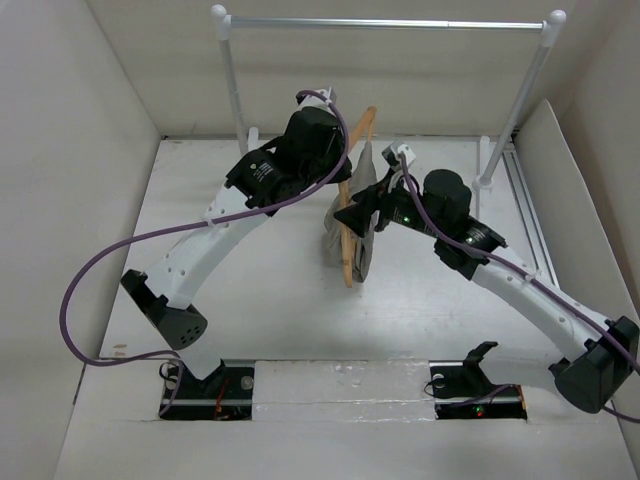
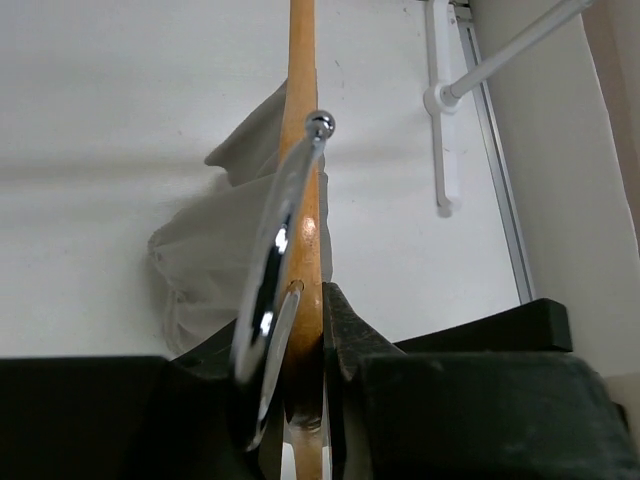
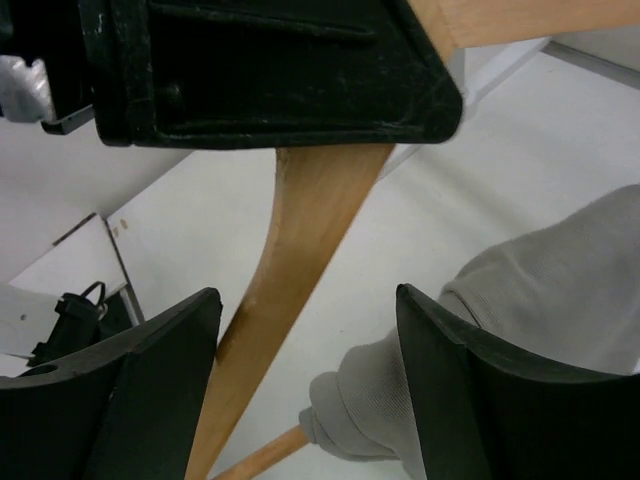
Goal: Place the trousers on the hanger
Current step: Place trousers on hanger
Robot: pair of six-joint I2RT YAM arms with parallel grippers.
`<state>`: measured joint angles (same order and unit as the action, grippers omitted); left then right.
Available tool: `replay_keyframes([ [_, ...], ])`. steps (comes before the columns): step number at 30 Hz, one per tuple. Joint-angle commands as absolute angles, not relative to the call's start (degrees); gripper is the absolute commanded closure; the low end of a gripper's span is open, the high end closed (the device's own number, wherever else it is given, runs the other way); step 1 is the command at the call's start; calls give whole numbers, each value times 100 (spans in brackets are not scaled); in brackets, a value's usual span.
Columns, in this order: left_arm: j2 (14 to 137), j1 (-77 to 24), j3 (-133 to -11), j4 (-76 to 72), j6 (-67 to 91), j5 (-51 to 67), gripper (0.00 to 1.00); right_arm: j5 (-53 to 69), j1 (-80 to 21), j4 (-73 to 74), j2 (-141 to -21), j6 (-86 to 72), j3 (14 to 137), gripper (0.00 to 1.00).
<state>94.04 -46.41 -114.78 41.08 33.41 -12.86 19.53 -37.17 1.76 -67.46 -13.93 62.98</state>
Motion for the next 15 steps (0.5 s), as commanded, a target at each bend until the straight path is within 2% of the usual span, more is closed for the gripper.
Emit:
replay_keyframes([
  [1,9123,-4649,-11628,3445,3340,-1151,100,2231,-3806,-517,-6943,-1494,6487,25],
  [6,9132,-4649,-11610,3349,3278,-1169,100,2531,-3929,-1080,-7136,-1872,6162,33],
  [9,9184,-4649,-11663,3296,3235,-1195,100,2558,-4052,-1212,-7198,-2056,6100,50],
  [10,9228,-4649,-11698,3296,3217,-1195,100,2566,-4113,-1291,-7190,-2126,6056,62],
  [15,9334,-4649,-11882,3287,3138,-1204,100,2619,-4113,-2477,-7110,-3108,5731,86],
])
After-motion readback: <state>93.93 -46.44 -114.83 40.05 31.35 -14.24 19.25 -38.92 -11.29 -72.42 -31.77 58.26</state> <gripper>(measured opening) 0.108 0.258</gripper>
